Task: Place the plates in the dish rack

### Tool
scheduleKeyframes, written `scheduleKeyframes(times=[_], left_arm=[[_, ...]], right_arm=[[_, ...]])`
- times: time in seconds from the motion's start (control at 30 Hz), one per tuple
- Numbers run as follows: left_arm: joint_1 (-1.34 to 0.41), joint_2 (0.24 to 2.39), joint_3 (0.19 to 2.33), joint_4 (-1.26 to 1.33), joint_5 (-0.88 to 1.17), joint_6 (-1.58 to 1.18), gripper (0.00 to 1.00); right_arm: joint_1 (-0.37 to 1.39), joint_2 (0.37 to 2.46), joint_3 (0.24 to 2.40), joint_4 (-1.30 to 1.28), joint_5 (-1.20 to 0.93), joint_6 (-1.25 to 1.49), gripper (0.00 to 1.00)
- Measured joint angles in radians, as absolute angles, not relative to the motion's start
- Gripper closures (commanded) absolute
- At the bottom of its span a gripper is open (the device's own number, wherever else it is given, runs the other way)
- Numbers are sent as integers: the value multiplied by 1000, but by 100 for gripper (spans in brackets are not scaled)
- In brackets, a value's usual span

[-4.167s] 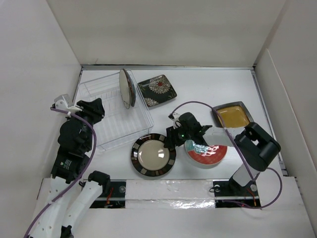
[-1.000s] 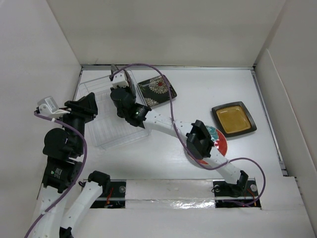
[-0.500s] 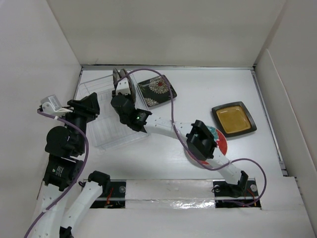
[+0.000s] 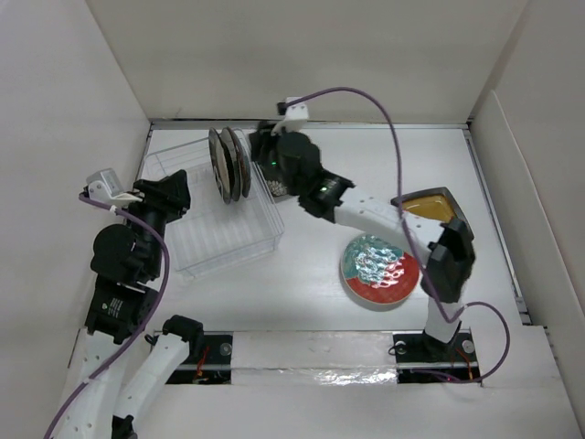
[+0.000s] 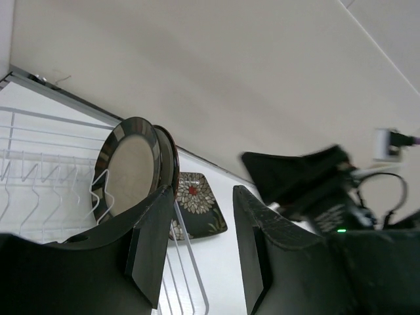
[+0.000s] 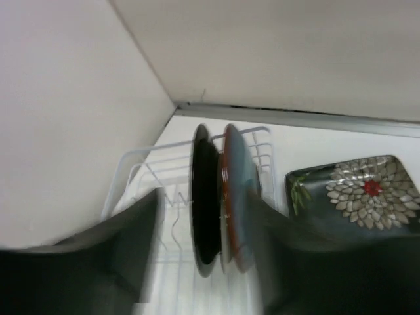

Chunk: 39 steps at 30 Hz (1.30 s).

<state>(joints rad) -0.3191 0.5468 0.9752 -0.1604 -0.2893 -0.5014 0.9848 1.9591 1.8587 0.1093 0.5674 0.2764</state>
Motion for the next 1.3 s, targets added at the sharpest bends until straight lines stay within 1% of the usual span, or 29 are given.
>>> scheduleKeyframes(times=[0.03, 0.1, 0.23, 0.27, 0.3, 0.33, 0.37, 0.4, 0.43, 0.47, 0.6, 0.73, 1.0, 1.2, 1.27, 1.3], left_arm=[[-317, 550, 974, -160, -286, -501, 62], [-310, 554, 974, -160, -279, -501, 64], [-303, 561, 973, -160, -263, -502, 70], [-303, 561, 972, -159, -261, -502, 72], [-303, 562, 971, -158, -259, -502, 74], [-303, 564, 971, -157, -257, -501, 76], [-303, 567, 971, -157, -255, -502, 76], [-303, 571, 971, -156, -252, -501, 76], [-303, 575, 970, -155, -249, -501, 76], [-303, 579, 968, -154, -245, -501, 76], [-303, 595, 963, -154, -246, -500, 75], [-303, 602, 960, -154, -247, -498, 74], [-303, 608, 960, -154, -247, -497, 74], [-303, 619, 959, -154, -250, -495, 74], [-303, 618, 959, -154, -251, -495, 74], [-303, 617, 959, -153, -251, -495, 74]], right_arm=[[957, 1901, 1787, 145, 545, 294, 99], [890, 1794, 1647, 195, 518, 355, 100], [759, 1708, 1450, 286, 464, 471, 100], [726, 1707, 1399, 308, 450, 509, 99], [695, 1713, 1347, 325, 432, 551, 82], [667, 1725, 1296, 343, 412, 591, 71], [636, 1740, 1238, 363, 382, 636, 62], [612, 1765, 1190, 378, 359, 677, 56], [586, 1796, 1156, 384, 332, 715, 45], [562, 1832, 1131, 389, 307, 754, 42], [516, 1956, 1097, 400, 228, 867, 40], [524, 2016, 1109, 431, 166, 947, 40], [525, 2149, 1231, 486, 115, 1091, 40], [525, 2201, 1289, 492, 89, 1169, 45], [525, 2219, 1300, 510, 73, 1195, 50], [525, 2228, 1306, 518, 66, 1208, 50]])
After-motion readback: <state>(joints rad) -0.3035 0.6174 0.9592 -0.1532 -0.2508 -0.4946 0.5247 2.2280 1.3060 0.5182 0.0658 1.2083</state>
